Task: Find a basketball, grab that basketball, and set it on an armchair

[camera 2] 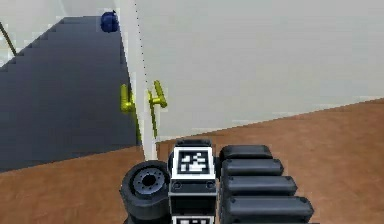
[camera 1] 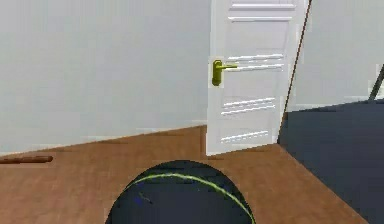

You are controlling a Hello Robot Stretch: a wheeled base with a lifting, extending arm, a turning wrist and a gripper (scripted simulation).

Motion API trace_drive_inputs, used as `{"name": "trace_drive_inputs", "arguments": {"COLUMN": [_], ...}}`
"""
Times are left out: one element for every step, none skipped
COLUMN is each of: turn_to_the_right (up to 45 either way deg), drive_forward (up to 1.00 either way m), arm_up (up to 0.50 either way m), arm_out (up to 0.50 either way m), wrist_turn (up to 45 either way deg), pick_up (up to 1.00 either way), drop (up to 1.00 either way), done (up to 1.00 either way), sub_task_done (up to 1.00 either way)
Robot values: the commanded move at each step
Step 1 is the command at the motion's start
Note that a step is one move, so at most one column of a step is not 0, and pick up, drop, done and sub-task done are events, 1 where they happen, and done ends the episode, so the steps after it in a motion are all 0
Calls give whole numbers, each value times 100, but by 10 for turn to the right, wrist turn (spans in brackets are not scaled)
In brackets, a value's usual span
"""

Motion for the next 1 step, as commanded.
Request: {"name": "trace_drive_inputs", "arguments": {"turn_to_the_right": [60], "drive_forward": [0], "arm_up": [0], "arm_out": [0], "wrist_turn": [0], "pick_up": [0], "drop": [0], "done": [0], "sub_task_done": [0]}}
